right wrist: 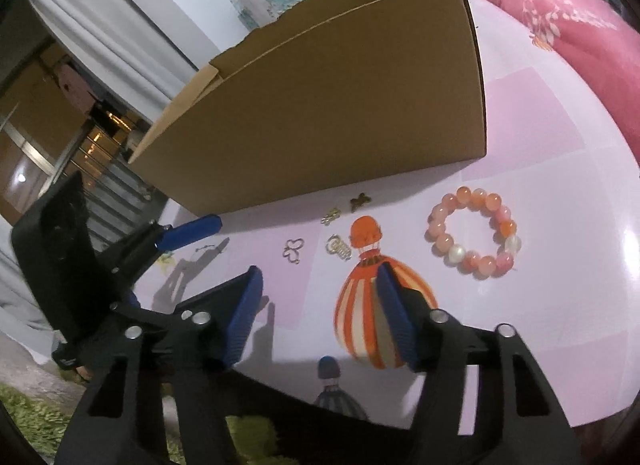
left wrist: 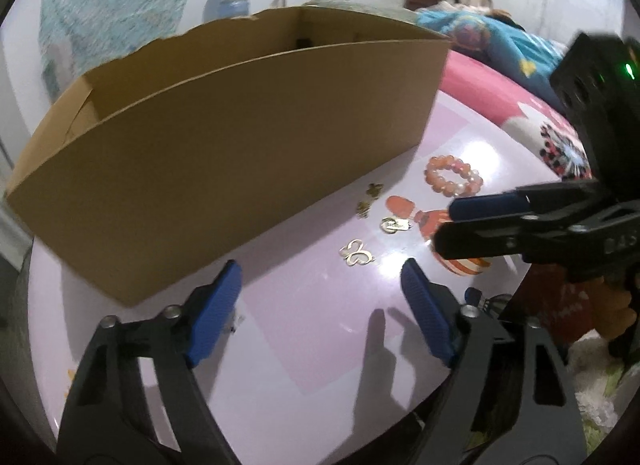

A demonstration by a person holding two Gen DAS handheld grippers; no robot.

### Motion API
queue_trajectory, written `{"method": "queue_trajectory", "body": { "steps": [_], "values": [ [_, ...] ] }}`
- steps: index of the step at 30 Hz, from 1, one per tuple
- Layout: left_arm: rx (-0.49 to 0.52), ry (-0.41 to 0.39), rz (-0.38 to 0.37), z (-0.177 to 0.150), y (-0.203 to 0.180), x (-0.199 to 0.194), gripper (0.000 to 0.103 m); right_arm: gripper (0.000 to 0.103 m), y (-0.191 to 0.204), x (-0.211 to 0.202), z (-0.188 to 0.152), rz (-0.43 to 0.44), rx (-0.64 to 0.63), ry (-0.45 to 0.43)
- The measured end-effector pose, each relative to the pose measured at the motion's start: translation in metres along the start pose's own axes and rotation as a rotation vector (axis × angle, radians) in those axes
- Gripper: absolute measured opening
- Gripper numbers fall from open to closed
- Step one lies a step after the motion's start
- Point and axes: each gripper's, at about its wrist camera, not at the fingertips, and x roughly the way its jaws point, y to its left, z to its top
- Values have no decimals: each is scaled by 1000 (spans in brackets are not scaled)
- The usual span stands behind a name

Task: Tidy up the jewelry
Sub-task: 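Lower the left gripper onto the gold butterfly charm and close it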

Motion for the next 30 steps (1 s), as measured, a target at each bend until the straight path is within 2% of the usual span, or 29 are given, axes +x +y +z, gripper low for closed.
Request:
{"method": "queue_trajectory", "body": {
  "steps": [2,4,8,12,27,30],
  "values": [
    [42,3,-5,3,-6,5,64,48,-2,2,2,-16,-1,-4],
    [67,5,-17,5,-10,8,58,47,-2,4,4,-16,7,-5],
    [101,23,-29,10,-14,14,44,47,-7,8,6,-13,26,1],
    [108,53,-30,12,-15,22,35,47,-9,9,8,-7,33,4],
    [184,124,-95,18,-12,28,33,47,-22,2,9,8,52,-3],
    [202,129,-107,18,-11,28,29,47,-22,2,10,9,56,-4]
  ]
}}
